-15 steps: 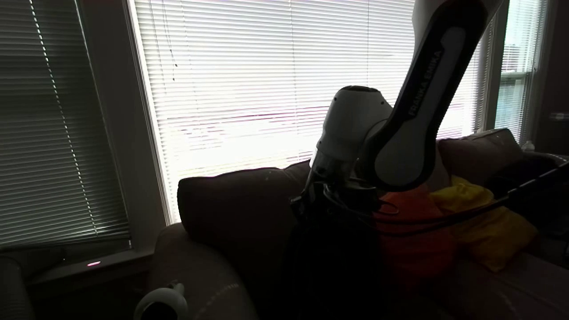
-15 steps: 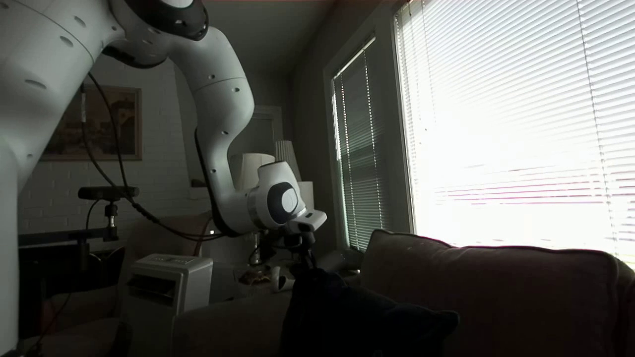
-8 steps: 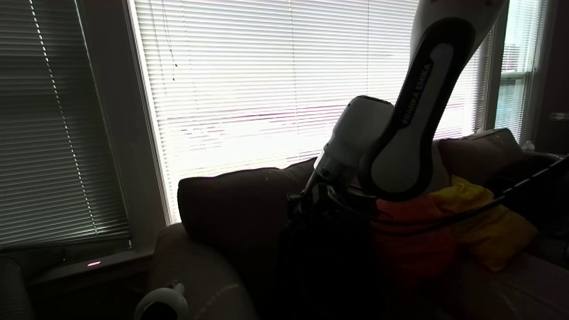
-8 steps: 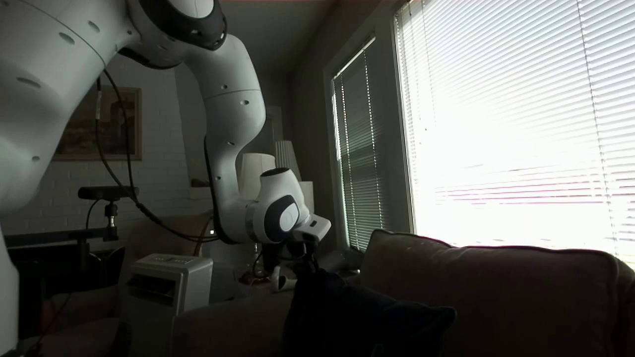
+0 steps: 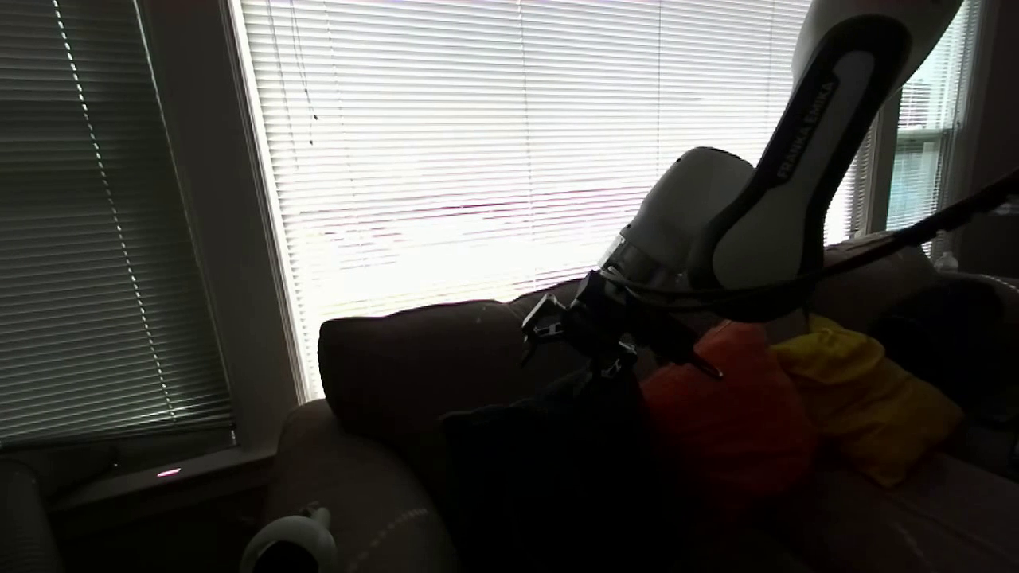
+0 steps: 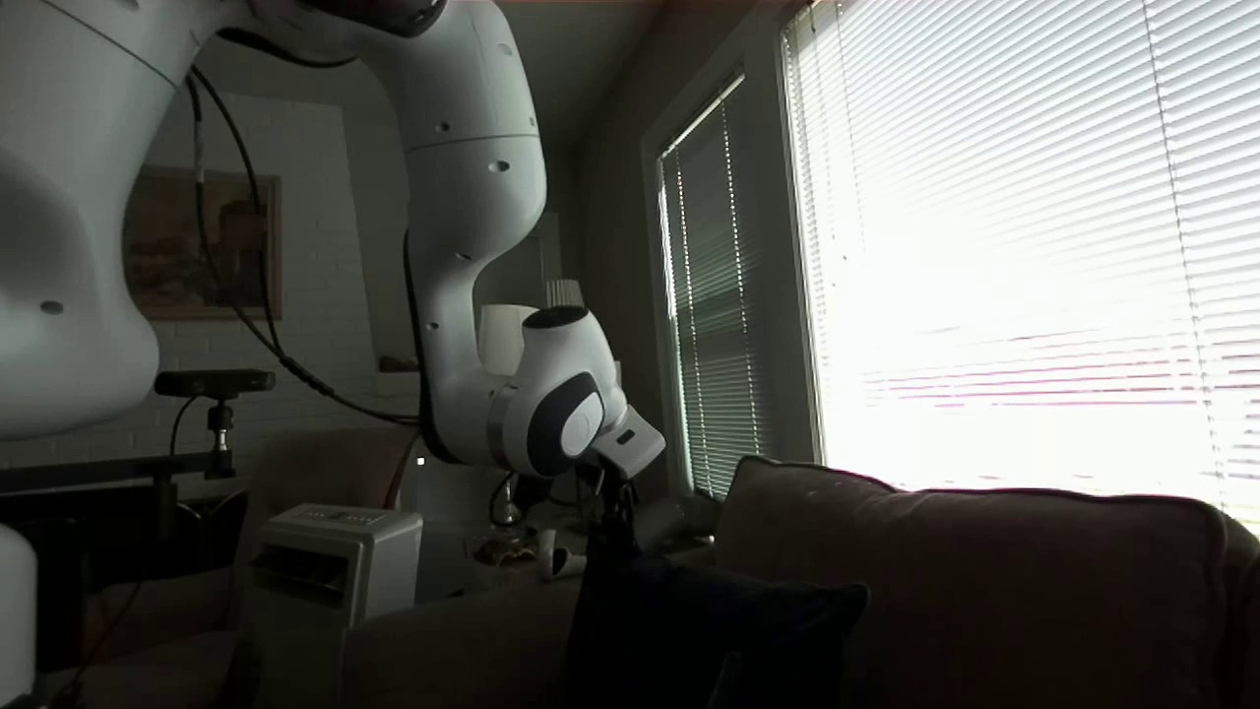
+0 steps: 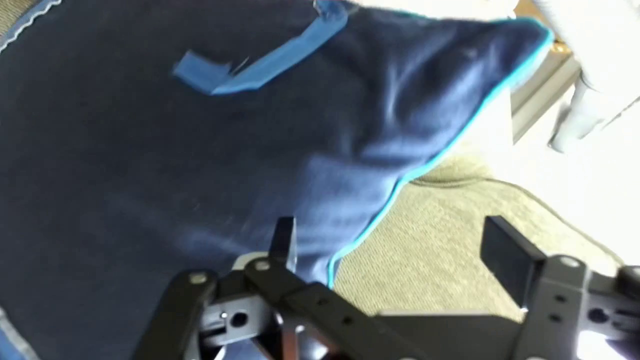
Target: Move the black pillow to the left
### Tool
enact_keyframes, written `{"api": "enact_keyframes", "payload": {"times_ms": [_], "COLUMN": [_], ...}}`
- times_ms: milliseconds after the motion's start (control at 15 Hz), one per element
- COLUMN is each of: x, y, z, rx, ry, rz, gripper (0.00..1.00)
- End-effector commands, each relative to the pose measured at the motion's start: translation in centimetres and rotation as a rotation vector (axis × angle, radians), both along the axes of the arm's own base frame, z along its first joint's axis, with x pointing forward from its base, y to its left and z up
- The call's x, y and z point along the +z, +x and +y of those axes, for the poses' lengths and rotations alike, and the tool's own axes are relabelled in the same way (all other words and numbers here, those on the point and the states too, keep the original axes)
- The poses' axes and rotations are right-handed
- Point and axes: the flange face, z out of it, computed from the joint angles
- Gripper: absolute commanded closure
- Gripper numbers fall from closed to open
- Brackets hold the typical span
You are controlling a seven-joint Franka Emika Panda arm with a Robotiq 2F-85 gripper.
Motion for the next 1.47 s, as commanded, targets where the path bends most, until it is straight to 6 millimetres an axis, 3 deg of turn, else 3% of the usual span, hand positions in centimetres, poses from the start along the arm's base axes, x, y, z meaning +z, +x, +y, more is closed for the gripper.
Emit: {"api": "enact_keyframes", "payload": {"times_ms": [0, 333, 600, 867, 1400], "x": [2.6, 2.2, 1.8, 1.6, 2.0], "y": [1.2, 0.3, -0.5, -0.4, -0.3], "z": [-5.4, -12.9, -16.5, -17.5, -17.2], "rx": [-0.108, -0.102, -0.047, -0.055, -0.048], "ry": [0.087, -0.129, -0.226, -0.191, -0.210], "rz": [-0.051, 0.196, 0.299, 0.286, 0.282], "gripper": [0.00, 0.00, 0.00, 0.00, 0.00]}}
